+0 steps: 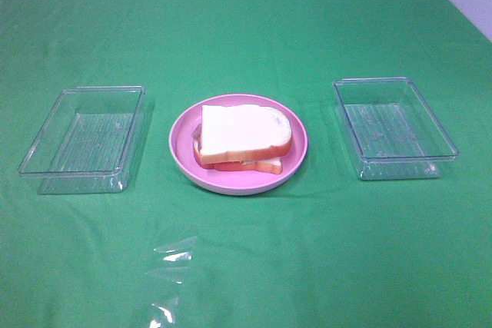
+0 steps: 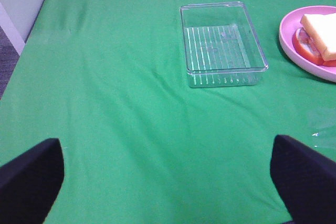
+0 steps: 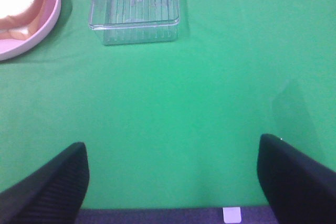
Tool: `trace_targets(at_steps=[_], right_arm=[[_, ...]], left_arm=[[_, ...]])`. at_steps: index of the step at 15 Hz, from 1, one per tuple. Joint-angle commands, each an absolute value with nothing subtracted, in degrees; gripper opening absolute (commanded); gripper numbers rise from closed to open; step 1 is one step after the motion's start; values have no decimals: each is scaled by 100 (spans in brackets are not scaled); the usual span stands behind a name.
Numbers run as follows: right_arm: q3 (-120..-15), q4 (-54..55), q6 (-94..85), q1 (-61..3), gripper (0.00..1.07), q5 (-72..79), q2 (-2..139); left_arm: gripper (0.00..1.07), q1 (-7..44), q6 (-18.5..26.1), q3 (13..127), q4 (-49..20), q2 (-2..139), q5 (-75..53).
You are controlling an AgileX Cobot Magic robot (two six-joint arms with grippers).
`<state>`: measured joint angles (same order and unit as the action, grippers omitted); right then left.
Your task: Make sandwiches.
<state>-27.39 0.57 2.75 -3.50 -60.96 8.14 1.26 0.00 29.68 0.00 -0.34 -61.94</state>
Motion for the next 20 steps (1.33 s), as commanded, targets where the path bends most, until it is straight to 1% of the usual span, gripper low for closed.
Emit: trace_targets(at_steps=[1,3,20], right_arm=[[-2681,0,126,-355,84,-6245,269],[-2641,0,126,-355,84,-6348,-218],[-2595,126,34,-350,84,-6314,-183]], left_arm=[[101,155,-57,2956,0,-132,-6171],[101,155,-57,2956,0,-132,-6171],[101,155,-63,2956,0,-132,-6171]])
